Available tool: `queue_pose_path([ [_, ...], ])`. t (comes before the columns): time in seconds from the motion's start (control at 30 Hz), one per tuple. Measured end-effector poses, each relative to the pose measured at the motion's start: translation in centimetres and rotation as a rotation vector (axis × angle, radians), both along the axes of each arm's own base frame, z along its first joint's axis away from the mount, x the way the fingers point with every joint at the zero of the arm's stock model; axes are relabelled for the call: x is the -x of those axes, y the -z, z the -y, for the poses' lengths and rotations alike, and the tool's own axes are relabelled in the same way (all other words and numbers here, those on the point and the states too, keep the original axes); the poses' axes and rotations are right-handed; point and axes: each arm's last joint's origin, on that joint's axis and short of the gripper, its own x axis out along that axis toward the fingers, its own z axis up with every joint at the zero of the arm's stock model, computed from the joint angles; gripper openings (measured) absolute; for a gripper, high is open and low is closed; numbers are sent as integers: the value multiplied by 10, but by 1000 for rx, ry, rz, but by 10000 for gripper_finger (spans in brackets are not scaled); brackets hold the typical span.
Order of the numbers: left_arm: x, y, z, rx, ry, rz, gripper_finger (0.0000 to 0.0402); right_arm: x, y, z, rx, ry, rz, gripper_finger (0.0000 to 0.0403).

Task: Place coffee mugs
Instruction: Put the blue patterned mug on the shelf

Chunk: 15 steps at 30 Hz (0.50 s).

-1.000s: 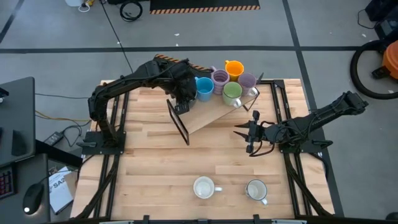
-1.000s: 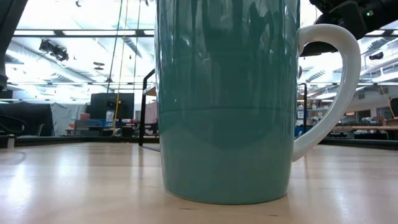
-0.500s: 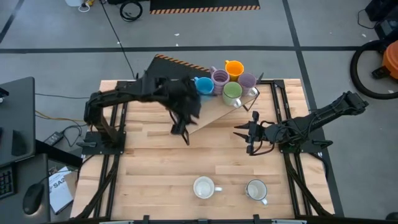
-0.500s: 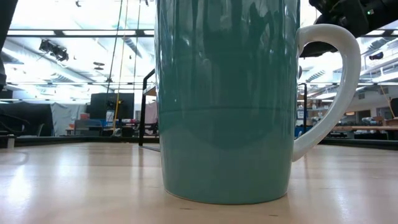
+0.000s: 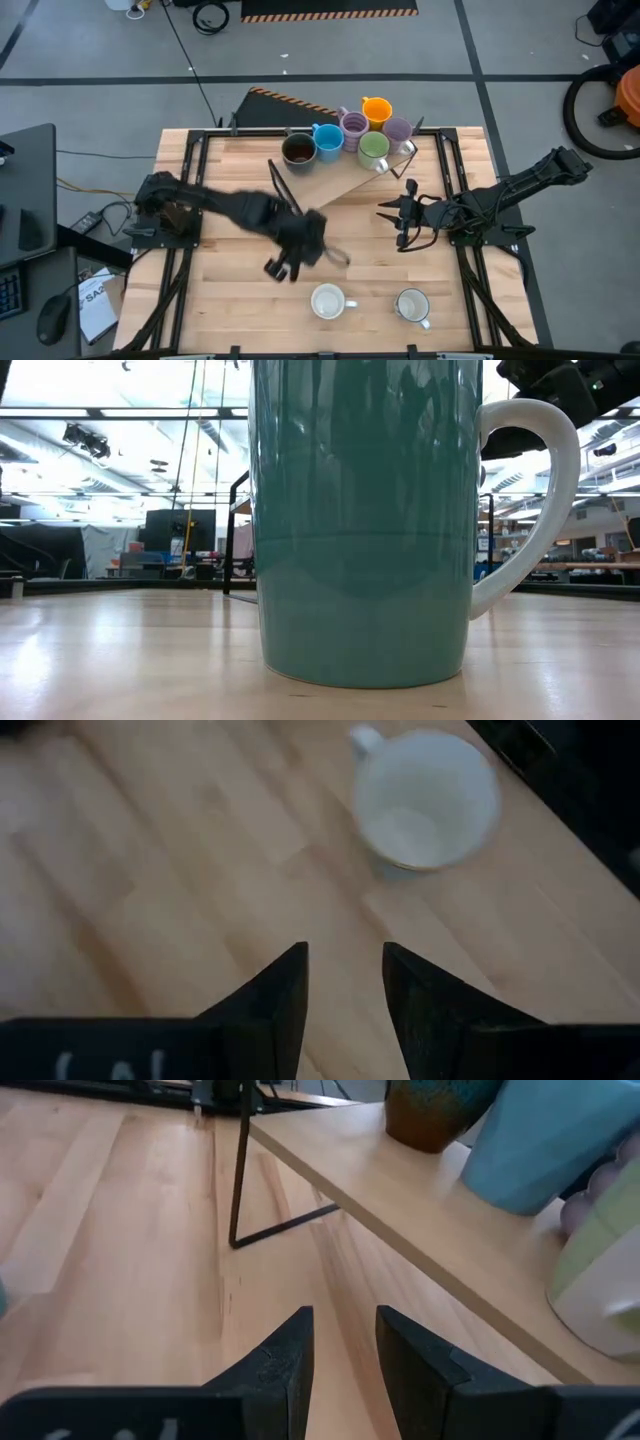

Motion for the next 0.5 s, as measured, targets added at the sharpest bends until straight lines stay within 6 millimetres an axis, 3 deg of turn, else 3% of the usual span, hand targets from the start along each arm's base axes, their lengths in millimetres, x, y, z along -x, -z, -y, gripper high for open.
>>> queue_pose_path([
  [0.2, 5, 18, 35, 10, -18, 21, 137, -3, -1, -3, -117, -37, 35, 116],
  [0.5, 5, 37, 44, 118, -209, -1, 137, -26, -4, -27, -215, -68, 0, 97],
])
